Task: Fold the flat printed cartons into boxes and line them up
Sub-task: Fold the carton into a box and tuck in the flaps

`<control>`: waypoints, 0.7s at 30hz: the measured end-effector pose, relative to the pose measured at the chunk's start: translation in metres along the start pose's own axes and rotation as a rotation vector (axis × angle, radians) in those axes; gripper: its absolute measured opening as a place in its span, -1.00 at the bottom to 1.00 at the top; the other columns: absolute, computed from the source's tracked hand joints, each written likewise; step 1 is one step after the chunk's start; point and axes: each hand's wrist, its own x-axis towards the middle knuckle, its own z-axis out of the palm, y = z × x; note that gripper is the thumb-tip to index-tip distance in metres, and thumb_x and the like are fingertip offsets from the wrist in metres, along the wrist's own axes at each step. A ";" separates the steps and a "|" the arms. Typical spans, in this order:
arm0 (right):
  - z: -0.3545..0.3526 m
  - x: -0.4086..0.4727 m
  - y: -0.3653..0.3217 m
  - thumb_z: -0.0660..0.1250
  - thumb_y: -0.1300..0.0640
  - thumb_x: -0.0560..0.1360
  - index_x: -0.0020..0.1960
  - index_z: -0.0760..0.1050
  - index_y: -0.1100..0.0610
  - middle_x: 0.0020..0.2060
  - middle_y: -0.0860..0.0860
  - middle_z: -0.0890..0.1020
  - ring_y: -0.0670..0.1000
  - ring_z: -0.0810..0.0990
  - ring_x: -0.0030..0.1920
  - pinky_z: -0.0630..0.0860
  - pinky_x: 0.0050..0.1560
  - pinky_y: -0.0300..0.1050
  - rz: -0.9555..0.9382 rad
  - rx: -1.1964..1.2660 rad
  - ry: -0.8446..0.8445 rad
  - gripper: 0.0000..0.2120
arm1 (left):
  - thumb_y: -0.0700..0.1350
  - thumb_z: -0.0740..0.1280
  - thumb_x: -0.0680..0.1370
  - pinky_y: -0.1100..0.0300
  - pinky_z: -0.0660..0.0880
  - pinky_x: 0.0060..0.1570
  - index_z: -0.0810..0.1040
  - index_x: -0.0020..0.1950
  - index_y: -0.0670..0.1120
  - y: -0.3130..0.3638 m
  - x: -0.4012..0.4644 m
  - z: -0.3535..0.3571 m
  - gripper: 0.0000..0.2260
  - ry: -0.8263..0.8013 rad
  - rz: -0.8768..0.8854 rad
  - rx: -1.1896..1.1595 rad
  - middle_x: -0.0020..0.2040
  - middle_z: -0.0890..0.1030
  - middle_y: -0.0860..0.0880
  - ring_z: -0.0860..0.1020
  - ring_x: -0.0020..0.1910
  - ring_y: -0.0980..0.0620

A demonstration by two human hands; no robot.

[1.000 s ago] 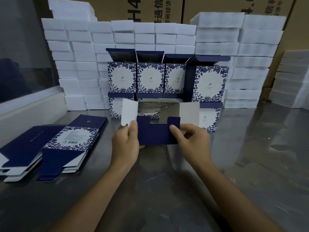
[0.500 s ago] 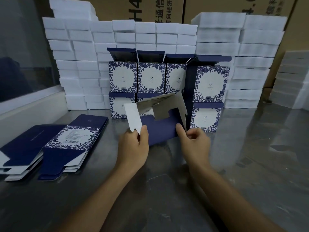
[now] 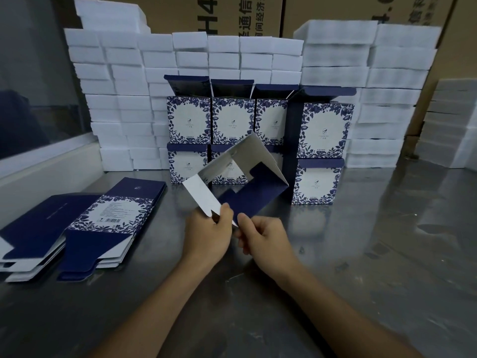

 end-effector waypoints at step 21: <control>-0.029 0.016 -0.002 0.29 0.06 0.64 -0.48 0.46 0.07 -0.59 -0.02 0.39 -0.09 0.26 -0.56 0.23 -0.51 -0.25 0.046 0.068 0.248 -0.50 | 0.01 0.25 0.42 -0.33 0.55 -0.18 0.44 -0.25 -0.39 0.010 -0.003 -0.003 -0.59 -0.047 0.058 -0.054 -0.33 0.54 -0.34 0.57 -0.26 -0.32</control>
